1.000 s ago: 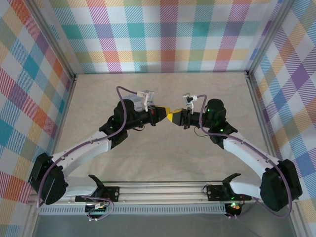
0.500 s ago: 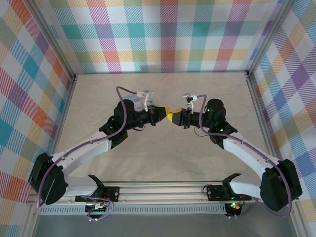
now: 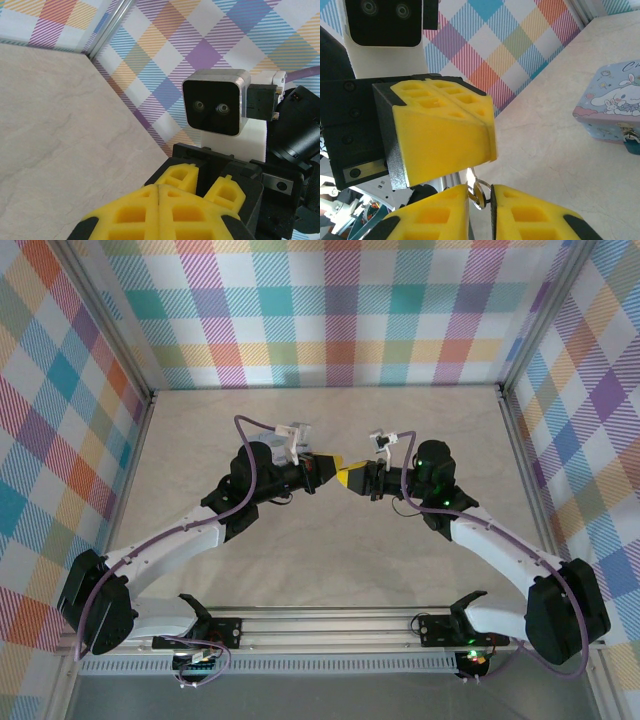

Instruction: Unlock a padlock with a key

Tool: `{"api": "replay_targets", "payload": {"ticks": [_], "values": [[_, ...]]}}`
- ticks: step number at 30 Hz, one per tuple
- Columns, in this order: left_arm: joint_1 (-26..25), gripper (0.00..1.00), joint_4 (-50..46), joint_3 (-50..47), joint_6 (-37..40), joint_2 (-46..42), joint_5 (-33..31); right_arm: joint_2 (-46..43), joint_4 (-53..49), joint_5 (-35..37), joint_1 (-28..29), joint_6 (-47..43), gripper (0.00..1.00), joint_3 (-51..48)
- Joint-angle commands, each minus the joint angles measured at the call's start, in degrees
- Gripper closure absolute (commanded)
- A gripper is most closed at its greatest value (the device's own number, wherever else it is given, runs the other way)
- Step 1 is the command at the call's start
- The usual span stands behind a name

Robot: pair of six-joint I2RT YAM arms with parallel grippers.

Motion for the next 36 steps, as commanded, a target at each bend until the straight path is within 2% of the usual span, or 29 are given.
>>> {"api": "replay_targets", "payload": {"ticks": [1,9,19,21,27,32,36], "values": [[-0.59,1.00,3.50,0.43,-0.71,-1.20,0.65,0.99,1.53,-0.85,0.69,0.56,0.83,-0.10],[-0.63,1.00,3.22,0.54,-0.46,-1.30,0.40,-0.57,-1.71,1.65,0.69,-1.52,0.95,-0.20],[-0.58,0.99,2.39,1.33,-0.11,-1.35,0.74,-1.98,-9.18,3.76,0.69,-5.63,1.00,0.19],[-0.58,0.86,1.48,1.60,0.36,-1.46,0.61,-2.04,-12.66,4.14,0.69,-7.59,1.00,1.16],[-0.43,0.59,-4.25,2.28,4.21,-4.28,-1.59,-3.77,-28.67,8.36,0.73,-17.30,1.00,4.48],[2.06,0.43,-16.19,4.76,7.72,-5.08,-5.67,-4.54,-37.38,12.42,0.70,-22.28,0.99,5.79],[7.92,0.35,-23.52,7.24,8.19,-0.92,-3.59,-4.85,-40.25,15.28,0.69,-23.18,0.99,5.62]]}}
